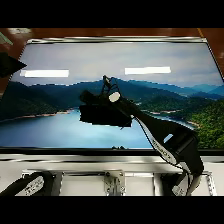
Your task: Fold the shirts.
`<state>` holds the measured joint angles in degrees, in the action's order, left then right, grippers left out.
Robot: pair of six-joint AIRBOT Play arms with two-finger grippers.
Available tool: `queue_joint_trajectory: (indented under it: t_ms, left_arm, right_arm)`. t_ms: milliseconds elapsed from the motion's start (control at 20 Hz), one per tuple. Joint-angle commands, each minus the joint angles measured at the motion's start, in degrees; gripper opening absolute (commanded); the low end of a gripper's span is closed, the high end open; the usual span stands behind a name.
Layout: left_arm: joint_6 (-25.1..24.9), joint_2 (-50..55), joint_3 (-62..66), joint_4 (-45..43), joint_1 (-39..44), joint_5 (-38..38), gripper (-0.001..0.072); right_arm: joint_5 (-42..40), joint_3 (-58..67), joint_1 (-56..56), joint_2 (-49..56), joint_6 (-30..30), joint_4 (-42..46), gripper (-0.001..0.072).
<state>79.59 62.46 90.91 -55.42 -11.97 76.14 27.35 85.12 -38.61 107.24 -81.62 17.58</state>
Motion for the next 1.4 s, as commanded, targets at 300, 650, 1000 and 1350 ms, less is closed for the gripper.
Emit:
queue_joint_trajectory:
  t_ms: [300, 650, 1000, 1350]
  left_arm:
    - [-0.90, -0.11, -2.73, -0.55, -0.15, 0.85, 0.0041]
    - [-0.85, -0.11, -2.75, -0.55, -0.15, 0.87, 0.0041]
    - [-0.81, -0.11, -2.73, -0.55, -0.15, 0.87, 0.0041]
    - [-0.59, 0.07, -2.73, -0.48, -0.15, 0.87, 0.0041]
  right_arm:
    - [43.82, 1.11, 19.23, -8.85, -2.78, 35.93, 0.0584]
    - [49.86, -4.85, 33.90, -8.96, -5.20, 40.41, 0.0681]
    - [39.54, -7.69, 31.28, -2.36, -2.89, 30.29, 0.0681]
    - [38.32, -7.56, 28.81, 0.15, -2.32, 27.30, 0.0093]
